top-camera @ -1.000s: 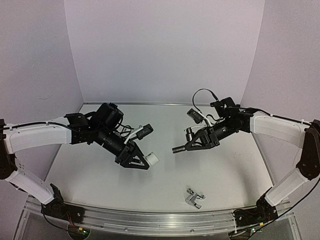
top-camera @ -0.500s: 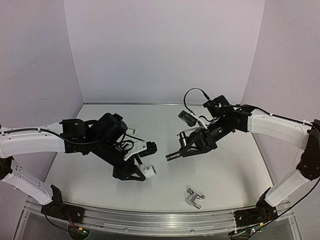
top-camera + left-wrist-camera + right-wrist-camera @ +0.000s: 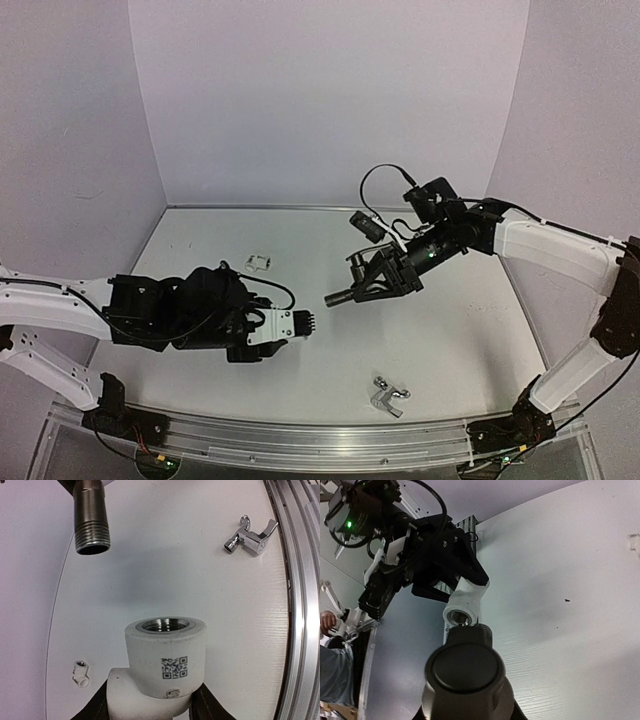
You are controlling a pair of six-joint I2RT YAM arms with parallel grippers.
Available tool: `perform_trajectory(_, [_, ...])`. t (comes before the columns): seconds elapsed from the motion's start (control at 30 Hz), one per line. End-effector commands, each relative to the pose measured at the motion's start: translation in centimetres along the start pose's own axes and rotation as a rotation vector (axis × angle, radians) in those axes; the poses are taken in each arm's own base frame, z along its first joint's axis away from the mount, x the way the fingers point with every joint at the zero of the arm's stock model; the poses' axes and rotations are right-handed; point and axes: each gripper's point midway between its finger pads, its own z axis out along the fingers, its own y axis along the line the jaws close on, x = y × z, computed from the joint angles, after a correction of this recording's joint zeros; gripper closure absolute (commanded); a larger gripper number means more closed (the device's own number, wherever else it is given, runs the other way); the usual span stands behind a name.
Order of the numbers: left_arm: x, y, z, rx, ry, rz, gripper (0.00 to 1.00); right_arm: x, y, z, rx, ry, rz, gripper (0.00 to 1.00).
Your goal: Install the water faucets
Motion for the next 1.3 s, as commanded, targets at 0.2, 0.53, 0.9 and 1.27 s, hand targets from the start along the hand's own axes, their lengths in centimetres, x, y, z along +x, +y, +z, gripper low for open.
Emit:
perform_trajectory(0.2, [-4.8,1.1,-4.4,0.102,-0.23,-0.219,0.97,-4.0,5.9,-1.7,0.063,0.073,-0.684,1.0])
perform_trajectory(0.53, [-5.9,0.8,-5.7,0.293,-0.323,-0.389,0.98,-5.2,8.4,-1.1,0.102,0.139,-0.828,1.0])
perform_trajectory(0.9, [-7.5,-0.6,-6.3,0.508,-0.412,-0.43,0.99,-5.0,8.9,-0.3,0.136,0.204,-0.896,1.0])
perform_trajectory(1.27, [-7.6,-1.2,-6.4,0.557,-0.42,-0.425,0.99,-4.1,10.6,1.3,0.056,0.225,-0.904,1.0])
